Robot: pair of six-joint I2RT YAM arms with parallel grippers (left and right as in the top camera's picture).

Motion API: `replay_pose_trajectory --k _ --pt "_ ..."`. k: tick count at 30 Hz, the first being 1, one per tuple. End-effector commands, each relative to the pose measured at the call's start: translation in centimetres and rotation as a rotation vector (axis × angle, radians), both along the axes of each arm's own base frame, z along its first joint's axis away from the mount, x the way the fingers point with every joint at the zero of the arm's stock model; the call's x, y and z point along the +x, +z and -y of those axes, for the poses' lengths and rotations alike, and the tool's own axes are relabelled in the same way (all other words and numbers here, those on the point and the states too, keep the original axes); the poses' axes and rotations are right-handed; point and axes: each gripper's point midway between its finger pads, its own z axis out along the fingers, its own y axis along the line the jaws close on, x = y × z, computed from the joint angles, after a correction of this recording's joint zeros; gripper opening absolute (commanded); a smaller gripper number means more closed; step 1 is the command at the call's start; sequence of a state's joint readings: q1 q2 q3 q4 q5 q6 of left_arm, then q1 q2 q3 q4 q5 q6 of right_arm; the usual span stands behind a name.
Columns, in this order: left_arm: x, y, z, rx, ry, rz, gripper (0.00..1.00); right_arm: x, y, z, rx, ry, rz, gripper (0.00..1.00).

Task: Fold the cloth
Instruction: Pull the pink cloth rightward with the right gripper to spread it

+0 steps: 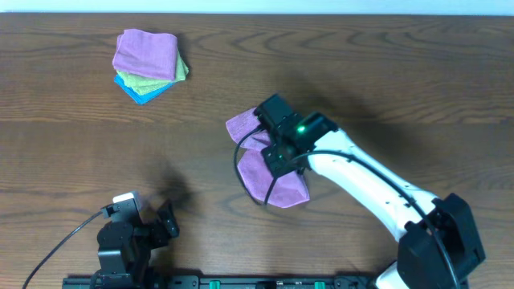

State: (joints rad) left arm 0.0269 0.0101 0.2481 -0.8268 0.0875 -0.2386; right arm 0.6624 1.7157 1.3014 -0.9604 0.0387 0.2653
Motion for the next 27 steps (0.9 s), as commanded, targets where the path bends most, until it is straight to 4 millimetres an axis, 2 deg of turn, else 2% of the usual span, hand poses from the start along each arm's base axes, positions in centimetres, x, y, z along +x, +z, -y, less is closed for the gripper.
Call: replay_pose_trajectory --k 1,6,11,13,14,16,20,22,23,24,25,26,27 --pt "-0.6 -0.8 1.5 -0.114 -0.019 -0.038 0.95 2.3 1.2 2.5 -0.034 -0.167 0.075 0.01" --pt "-0.6 -0.6 2.2 -0.145 -0.048 -0.035 0.96 4.4 1.4 6.6 -0.085 -0.327 0.114 0.01" --pt "-0.5 -0.2 2.3 -0.176 -0.029 -0.03 0.96 5.6 1.4 11.9 -0.152 -0.574 0.138 0.01" --pt "-0.6 0.0 2.5 -0.188 -0.033 -0.034 0.96 5.2 1.1 14.6 -0.194 -0.723 0.138 0.01" --pt "-0.6 0.0 2.6 -0.195 -0.036 -0.043 0.96 4.4 0.8 16.7 -0.234 -0.846 0.134 0.01" --pt "-0.6 -0.1 2.6 -0.203 -0.029 -0.06 0.96 3.1 0.3 19.3 -0.289 -1.002 0.121 0.01" --pt "-0.5 -0.2 3.0 -0.22 -0.046 -0.086 0.96 1.4 -0.8 21.7 -0.334 -1.092 0.069 0.07" --pt "-0.2 -0.2 3.2 -0.228 -0.055 -0.09 0.96 0.9 -1.0 22.3 -0.348 -1.107 0.052 0.15" --pt "0.1 0.0 3.5 -0.236 -0.066 -0.085 0.96 0.6 -1.0 22.5 -0.353 -1.119 0.046 0.23" --pt "0.3 0.1 3.5 -0.24 -0.065 -0.08 0.95 0.5 -1.0 22.6 -0.355 -1.131 0.044 0.36" --pt "0.5 0.2 3.4 -0.245 -0.059 -0.076 0.95 0.5 -1.0 22.7 -0.354 -1.14 0.044 0.63" --pt "0.5 0.2 3.4 -0.249 -0.056 -0.077 0.96 0.5 -1.0 22.7 -0.353 -1.14 0.044 0.77" --pt "0.5 0.2 3.5 -0.263 -0.044 -0.08 0.95 0.5 -1.0 22.7 -0.353 -1.14 0.045 0.82"
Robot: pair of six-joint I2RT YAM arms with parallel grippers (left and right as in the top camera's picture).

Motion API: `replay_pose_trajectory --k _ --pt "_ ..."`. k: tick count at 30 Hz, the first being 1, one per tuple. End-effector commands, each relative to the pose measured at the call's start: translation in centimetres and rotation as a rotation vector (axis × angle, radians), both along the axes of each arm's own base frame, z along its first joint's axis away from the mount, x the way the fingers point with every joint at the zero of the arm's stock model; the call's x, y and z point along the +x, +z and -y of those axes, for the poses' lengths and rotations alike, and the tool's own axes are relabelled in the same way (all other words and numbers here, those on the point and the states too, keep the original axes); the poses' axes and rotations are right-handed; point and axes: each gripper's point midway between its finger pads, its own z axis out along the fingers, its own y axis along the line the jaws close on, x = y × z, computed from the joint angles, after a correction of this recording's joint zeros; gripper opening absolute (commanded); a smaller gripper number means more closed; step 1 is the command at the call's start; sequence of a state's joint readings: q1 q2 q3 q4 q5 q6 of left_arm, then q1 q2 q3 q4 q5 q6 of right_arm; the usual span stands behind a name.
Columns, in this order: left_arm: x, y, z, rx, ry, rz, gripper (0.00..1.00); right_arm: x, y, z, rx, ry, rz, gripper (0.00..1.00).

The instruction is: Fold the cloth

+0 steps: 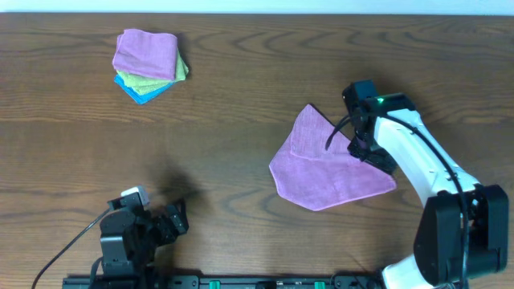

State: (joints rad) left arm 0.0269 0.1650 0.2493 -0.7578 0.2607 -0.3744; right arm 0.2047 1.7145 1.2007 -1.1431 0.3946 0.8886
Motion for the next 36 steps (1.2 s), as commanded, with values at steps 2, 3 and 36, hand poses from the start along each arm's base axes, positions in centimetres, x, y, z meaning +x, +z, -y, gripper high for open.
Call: replay_pose_trajectory --k 2,3,36 --pt "0.2 1.0 0.5 -0.082 0.036 0.003 0.95 0.1 0.5 0.6 -0.023 -0.047 0.038 0.84" --pt "0.2 1.0 0.5 -0.103 0.055 -0.002 0.95 0.2 0.4 0.4 -0.012 -0.026 0.033 0.84" --pt "9.1 12.2 2.1 0.065 -0.163 -0.316 0.96 7.1 -4.7 -16.5 0.432 0.913 0.108 0.7"
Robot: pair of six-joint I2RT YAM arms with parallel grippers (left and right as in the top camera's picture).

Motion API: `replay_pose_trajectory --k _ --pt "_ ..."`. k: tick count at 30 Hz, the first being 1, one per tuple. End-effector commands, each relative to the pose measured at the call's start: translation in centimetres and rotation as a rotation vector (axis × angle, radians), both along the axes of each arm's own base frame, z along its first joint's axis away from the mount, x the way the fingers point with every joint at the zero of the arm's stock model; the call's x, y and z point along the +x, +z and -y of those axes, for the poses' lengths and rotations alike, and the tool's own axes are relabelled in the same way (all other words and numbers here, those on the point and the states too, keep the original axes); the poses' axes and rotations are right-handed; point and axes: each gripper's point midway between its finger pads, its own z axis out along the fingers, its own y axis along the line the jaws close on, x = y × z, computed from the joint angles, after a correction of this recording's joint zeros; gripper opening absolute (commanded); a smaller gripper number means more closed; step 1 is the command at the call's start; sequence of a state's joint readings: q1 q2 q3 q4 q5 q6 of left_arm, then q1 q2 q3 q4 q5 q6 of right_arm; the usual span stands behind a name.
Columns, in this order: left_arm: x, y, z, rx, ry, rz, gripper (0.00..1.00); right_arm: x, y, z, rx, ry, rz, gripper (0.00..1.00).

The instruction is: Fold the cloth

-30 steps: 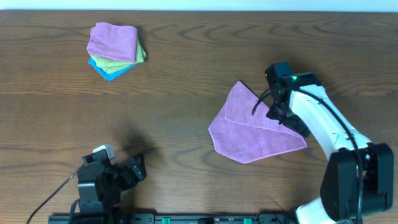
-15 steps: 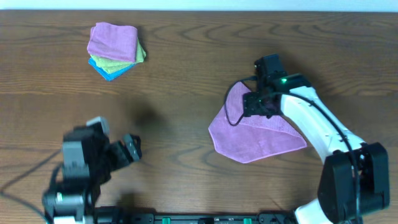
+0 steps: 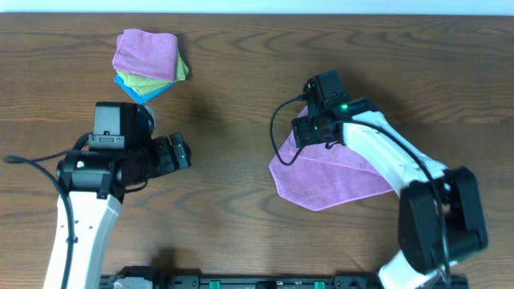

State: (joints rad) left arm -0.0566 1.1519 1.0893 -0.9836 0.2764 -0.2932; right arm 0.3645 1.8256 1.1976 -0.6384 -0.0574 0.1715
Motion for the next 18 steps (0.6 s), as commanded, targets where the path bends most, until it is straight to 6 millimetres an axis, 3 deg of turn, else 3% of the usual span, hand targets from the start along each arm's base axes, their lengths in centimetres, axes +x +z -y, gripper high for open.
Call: replay_pose_trajectory --k 1,13,18 --pt "0.6 1.3 -0.1 0.019 -0.011 0.043 0.96 -0.7 -1.5 -1.0 0.006 0.014 -0.045 0.7" --pt "0.4 1.2 -0.1 0.017 -0.012 0.035 0.96 -1.3 -2.9 -2.3 0.002 0.023 -0.07 0.58" --pt "0.3 1.2 -0.1 0.018 -0.012 0.03 0.96 -1.2 -3.1 -2.2 -0.002 0.022 -0.07 0.35"
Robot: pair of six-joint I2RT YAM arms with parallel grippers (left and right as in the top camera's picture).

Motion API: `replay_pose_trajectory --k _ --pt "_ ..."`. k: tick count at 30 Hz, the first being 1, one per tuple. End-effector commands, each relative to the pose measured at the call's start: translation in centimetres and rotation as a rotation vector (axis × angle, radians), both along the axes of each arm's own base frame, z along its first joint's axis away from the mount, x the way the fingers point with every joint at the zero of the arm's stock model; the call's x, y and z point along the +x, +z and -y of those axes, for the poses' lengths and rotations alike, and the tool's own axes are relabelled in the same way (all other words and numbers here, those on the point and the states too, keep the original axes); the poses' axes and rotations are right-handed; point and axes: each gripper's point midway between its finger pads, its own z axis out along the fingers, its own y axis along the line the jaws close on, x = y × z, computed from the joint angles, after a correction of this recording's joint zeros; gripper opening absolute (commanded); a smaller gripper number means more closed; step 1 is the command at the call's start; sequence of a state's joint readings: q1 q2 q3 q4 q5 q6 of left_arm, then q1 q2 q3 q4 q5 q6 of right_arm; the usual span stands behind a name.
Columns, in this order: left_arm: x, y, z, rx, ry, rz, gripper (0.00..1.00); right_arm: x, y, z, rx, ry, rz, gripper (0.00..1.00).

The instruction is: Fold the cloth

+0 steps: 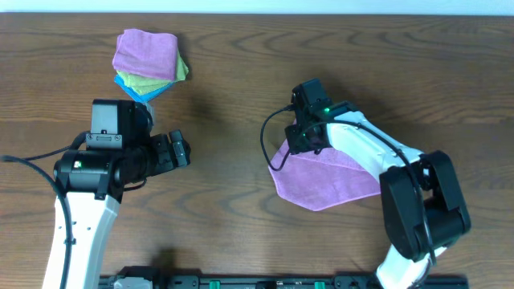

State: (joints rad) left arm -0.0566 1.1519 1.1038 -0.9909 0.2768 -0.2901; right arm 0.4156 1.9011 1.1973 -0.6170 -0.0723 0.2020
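Observation:
The purple cloth [329,181] lies spread flat on the wooden table [241,88], right of centre. My right gripper [298,141] is down on the cloth's far left corner, which is hidden beneath it. Its fingers are mostly covered by the wrist, but it looks shut on that corner. My left gripper [181,150] hovers over bare table left of centre, well apart from the cloth. Its fingers point right and are spread, with nothing between them.
A stack of folded cloths [149,63], purple over green over blue, sits at the far left of the table. The right arm's links [377,160] cross over the cloth's right half.
My right gripper shifted a little left and toward the front along the cloth's far corner, which no longer shows beside it. The left arm has barely moved.
At first the right gripper held the cloth bunched near the table's middle, with the left arm parked at the front edge. Then the cloth lay spread out at the right. The left arm then came out over the table, and the right gripper went to the cloth's far corner.

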Motion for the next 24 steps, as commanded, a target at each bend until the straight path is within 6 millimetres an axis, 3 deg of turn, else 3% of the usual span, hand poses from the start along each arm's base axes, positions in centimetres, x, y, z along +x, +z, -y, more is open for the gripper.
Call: replay_pose_trajectory --k 1,7,11,12,15,16,24 --pt "0.2 0.7 -0.1 0.017 -0.009 0.022 0.96 -0.1 -0.4 -0.2 -0.002 -0.004 -0.008 0.32" --pt "0.2 0.7 -0.1 0.017 -0.01 0.022 0.96 0.2 -0.4 0.1 -0.021 -0.009 0.007 0.01" --pt "0.2 0.7 -0.1 0.018 -0.009 0.022 0.96 0.4 -0.2 0.2 -0.027 -0.012 0.015 0.01" --pt "0.2 0.7 -0.1 0.018 -0.009 0.022 0.96 0.2 -0.2 0.2 -0.026 -0.011 0.007 0.08" --pt "0.2 0.7 -0.1 0.018 -0.009 0.022 0.96 -0.8 -0.3 -0.4 -0.002 0.004 -0.038 0.43" --pt "0.2 0.7 -0.1 0.018 -0.009 0.022 0.96 -1.1 -0.3 -0.4 0.001 0.007 -0.05 0.49" --pt "0.2 0.7 -0.1 0.018 -0.009 0.023 0.96 -2.2 -0.4 -1.6 -0.005 0.047 -0.065 0.59"
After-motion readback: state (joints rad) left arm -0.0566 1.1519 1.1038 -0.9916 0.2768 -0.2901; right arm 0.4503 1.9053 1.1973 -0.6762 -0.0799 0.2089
